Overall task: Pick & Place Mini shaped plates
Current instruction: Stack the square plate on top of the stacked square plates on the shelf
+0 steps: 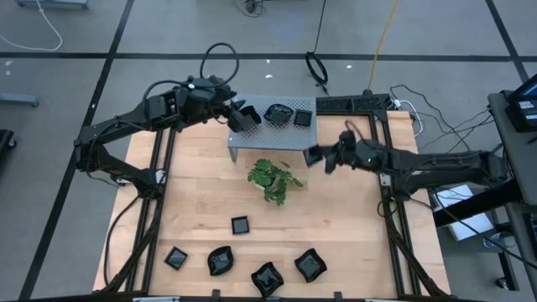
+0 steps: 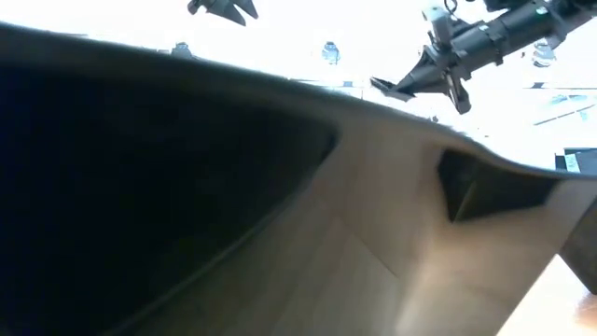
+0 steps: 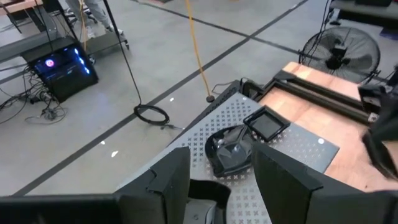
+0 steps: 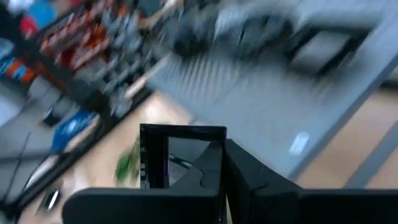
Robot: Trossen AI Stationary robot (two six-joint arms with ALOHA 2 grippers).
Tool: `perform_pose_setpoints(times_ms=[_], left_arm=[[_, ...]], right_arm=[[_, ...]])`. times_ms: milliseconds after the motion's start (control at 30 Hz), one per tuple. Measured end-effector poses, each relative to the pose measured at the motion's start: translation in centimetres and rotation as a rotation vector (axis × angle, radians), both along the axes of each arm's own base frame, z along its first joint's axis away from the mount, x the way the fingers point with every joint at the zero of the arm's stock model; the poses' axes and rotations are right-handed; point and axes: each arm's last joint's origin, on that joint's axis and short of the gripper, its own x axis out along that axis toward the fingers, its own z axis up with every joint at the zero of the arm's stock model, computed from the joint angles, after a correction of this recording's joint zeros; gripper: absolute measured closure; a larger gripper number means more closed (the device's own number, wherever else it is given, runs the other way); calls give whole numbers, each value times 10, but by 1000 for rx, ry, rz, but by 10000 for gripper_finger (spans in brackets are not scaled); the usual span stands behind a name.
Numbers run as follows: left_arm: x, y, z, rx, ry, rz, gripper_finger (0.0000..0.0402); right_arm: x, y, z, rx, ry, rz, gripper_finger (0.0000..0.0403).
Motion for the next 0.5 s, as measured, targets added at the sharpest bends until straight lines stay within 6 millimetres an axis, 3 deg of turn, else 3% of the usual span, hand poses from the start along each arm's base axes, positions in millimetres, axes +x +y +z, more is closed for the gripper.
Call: perform_pose_setpoints(times_ms=[233, 500], left_arm=[[3, 1, 6, 29, -61, -4, 224], [5, 2, 14, 71, -132, -9, 224]], right_arm=[[4, -39, 38, -60, -68, -278, 403], [35, -82, 36, 20, -20, -410, 403]])
